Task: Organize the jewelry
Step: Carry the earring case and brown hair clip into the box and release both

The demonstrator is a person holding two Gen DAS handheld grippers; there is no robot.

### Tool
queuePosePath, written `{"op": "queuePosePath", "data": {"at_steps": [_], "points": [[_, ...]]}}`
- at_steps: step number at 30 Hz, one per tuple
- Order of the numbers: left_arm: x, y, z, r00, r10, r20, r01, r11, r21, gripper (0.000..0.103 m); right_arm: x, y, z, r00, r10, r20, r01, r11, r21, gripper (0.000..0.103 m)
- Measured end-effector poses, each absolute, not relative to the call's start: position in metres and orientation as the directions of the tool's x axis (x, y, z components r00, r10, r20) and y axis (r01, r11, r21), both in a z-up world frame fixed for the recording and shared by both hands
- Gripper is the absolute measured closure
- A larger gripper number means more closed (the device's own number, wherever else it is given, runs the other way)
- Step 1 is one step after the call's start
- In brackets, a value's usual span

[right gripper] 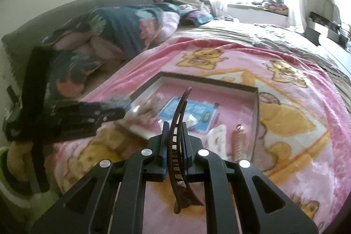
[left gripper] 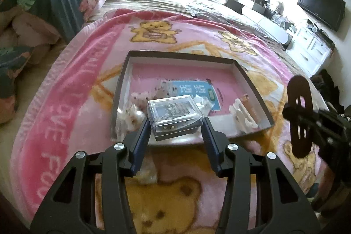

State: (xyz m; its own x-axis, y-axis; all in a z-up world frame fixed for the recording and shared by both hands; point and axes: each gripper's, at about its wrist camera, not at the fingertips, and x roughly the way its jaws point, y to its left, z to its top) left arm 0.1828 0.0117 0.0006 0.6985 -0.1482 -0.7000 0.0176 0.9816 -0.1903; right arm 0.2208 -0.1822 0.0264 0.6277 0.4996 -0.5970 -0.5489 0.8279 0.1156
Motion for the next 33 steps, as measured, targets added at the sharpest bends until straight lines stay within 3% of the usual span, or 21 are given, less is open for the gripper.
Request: {"op": "queuePosePath", "data": {"at_steps": [19, 25, 27, 29, 33], "points": [[0.24, 0.006, -0.033, 0.64, -0.118, -0.759, -0.002, 0.988, -0.156, 0.064, 0.305, -0.184, -0.032, 0.575, 0.372, -0.728, -0.424, 0.897, 0.123, 0.094], [0.243, 0.008, -0.041, 0.624, -0.12, -0.772, -0.005, 0.987, -0.158, 0.064, 0.306, -0.184, -0.038, 0.572, 0.372, -0.731, -0.408, 0.902, 0.14, 0.093], [0.243, 0.007, -0.043, 0.622, -0.121, -0.774, -0.006, 0.987, -0.16, 0.063, 0.304, -0.185, -0.037, 0.575, 0.369, -0.73, -0.407, 0.903, 0.135, 0.087], [0.243, 0.008, -0.043, 0.621, -0.123, -0.774, -0.006, 0.987, -0.161, 0.063, 0.299, -0.188, -0.036, 0.579, 0.376, -0.724, -0.408, 0.902, 0.141, 0.071], [0.242, 0.007, -0.043, 0.623, -0.121, -0.773, -0.006, 0.987, -0.159, 0.062, 0.285, -0.197, -0.027, 0.597, 0.395, -0.698, -0.409, 0.899, 0.159, 0.06]]}}
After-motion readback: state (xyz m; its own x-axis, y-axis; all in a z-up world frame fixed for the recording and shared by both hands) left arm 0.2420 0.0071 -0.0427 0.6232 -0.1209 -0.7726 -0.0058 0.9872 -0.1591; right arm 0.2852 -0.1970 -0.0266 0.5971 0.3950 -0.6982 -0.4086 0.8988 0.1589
